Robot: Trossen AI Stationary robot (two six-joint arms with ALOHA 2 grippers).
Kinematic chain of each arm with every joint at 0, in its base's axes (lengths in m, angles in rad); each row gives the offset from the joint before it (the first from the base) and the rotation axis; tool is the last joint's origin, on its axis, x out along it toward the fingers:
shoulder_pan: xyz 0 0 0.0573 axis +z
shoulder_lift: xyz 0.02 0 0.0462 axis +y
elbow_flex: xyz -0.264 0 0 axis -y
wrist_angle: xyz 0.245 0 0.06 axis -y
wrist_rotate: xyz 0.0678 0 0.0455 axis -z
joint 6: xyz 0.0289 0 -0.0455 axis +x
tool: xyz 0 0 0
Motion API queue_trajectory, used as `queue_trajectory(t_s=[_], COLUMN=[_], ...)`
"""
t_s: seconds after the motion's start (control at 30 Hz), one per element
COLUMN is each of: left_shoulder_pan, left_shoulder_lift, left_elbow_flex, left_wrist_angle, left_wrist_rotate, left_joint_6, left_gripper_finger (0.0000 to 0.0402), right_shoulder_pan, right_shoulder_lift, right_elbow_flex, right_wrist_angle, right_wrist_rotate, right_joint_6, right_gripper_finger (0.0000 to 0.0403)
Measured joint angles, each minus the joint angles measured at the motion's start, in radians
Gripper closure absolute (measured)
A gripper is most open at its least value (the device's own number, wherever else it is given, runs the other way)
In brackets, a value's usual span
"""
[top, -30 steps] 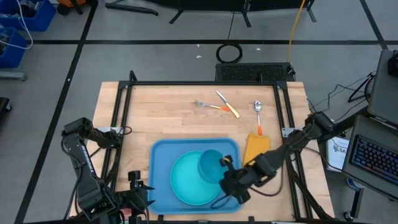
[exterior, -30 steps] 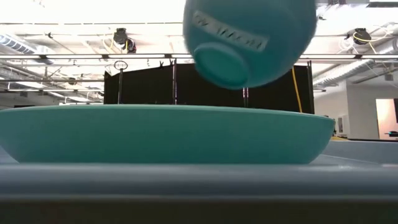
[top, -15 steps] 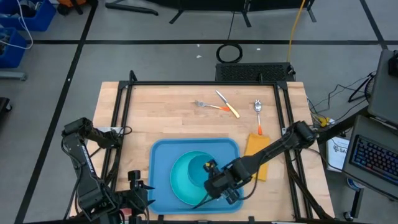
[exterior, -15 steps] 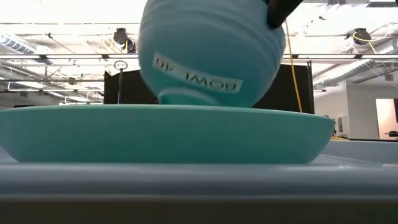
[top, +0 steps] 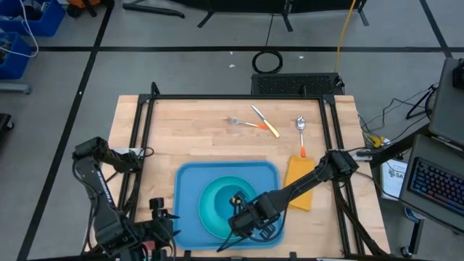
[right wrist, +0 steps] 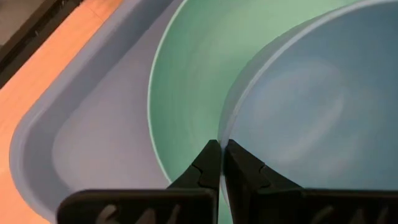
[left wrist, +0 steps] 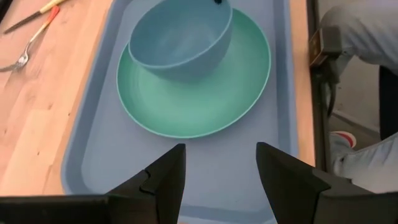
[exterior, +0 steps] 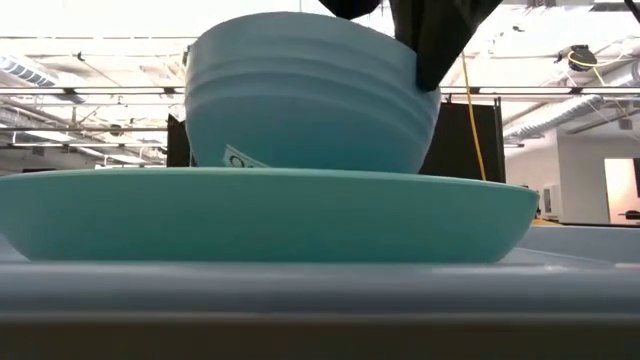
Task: Set up tray
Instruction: Put the blue bowl on top of the green plate
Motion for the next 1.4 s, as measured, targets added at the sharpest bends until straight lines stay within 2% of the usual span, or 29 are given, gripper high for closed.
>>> queue_trajectory(t_s=[0.3, 0.87, 1.27, 1.4], left_shoulder_pan=[0.000, 0.000, 0.000, 0.000], left_shoulder_lift=[0.000, 0.000, 0.000, 0.000], left_elbow_flex=[-0.022, -0.022, -0.022, -0.022], left_wrist_angle=[0.006, 0.007, 0.007, 0.008], left_wrist_rotate=[0.007, 0.007, 0.006, 0.006], left_joint_6=[-0.011, -0.008, -0.007, -0.007], left_gripper_finger=[0.0202, 0.0202, 0.0202, 0.0202], right_shoulder_pan=[0.003, 0.004, 0.009, 0.010], right_shoulder_lift=[0.011, 0.042, 0.040, 0.040], right_elbow_flex=[0.001, 0.002, 0.000, 0.000], right_wrist_angle=[0.012, 0.027, 0.036, 0.063], right_wrist_rotate=[0.017, -0.031, -0.007, 0.046], right_joint_6=[-0.050, -0.055, -0.031, -0.015], right_gripper_finger=[0.0403, 0.0402, 0.0366, 0.0353])
